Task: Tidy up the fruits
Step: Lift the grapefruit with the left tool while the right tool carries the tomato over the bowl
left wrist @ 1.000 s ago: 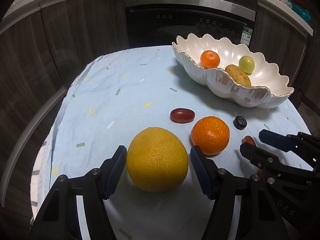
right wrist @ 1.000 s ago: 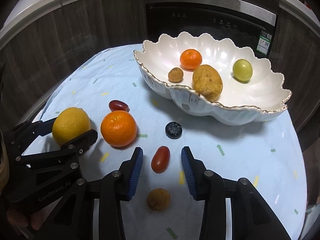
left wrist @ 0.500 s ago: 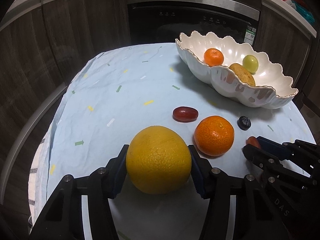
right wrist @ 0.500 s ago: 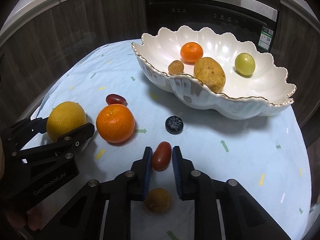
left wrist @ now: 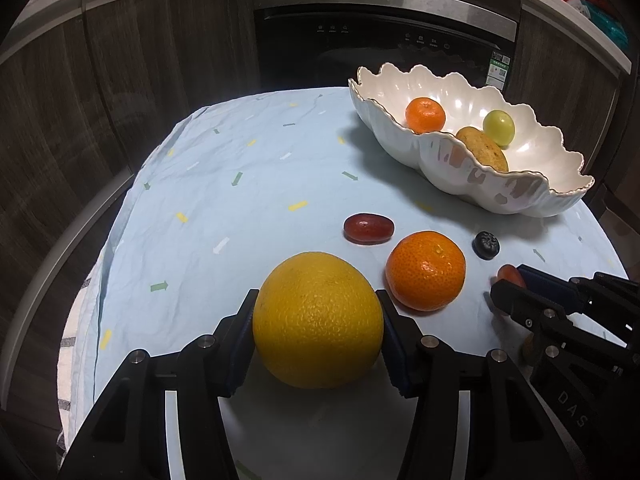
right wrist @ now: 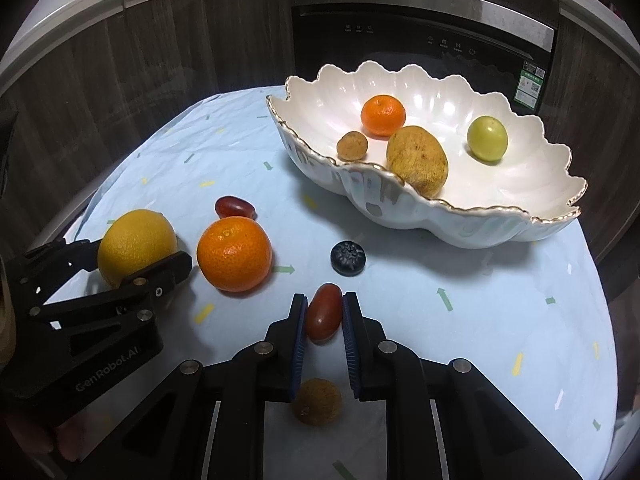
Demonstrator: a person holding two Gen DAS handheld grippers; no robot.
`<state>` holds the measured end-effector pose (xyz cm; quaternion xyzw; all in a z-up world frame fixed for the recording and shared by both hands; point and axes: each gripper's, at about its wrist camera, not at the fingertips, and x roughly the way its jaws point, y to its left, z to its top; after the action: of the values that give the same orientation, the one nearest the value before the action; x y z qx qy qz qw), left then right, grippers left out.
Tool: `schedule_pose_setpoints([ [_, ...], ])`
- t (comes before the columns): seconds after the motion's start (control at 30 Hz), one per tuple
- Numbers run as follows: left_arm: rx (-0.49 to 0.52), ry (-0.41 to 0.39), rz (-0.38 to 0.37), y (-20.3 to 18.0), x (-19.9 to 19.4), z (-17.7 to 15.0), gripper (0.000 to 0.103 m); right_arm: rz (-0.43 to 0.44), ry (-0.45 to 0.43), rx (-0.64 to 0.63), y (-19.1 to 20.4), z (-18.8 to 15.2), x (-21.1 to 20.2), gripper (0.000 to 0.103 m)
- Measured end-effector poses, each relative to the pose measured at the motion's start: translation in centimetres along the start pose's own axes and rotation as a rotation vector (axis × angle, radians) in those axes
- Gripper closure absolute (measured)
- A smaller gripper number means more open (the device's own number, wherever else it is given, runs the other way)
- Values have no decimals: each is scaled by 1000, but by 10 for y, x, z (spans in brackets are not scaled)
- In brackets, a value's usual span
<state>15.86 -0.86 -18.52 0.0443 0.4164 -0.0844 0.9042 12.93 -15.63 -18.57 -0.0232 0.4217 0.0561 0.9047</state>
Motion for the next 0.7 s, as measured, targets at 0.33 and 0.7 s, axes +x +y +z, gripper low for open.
schedule_pose_setpoints([
  [0.33, 16, -21, 4, -4, -11, 2, 50, 1, -27, 4, -3, 6, -12, 84],
  [0.7, 25, -57, 5, -9, -31, 11, 50, 0, -71, 16, -8, 13, -31, 84],
])
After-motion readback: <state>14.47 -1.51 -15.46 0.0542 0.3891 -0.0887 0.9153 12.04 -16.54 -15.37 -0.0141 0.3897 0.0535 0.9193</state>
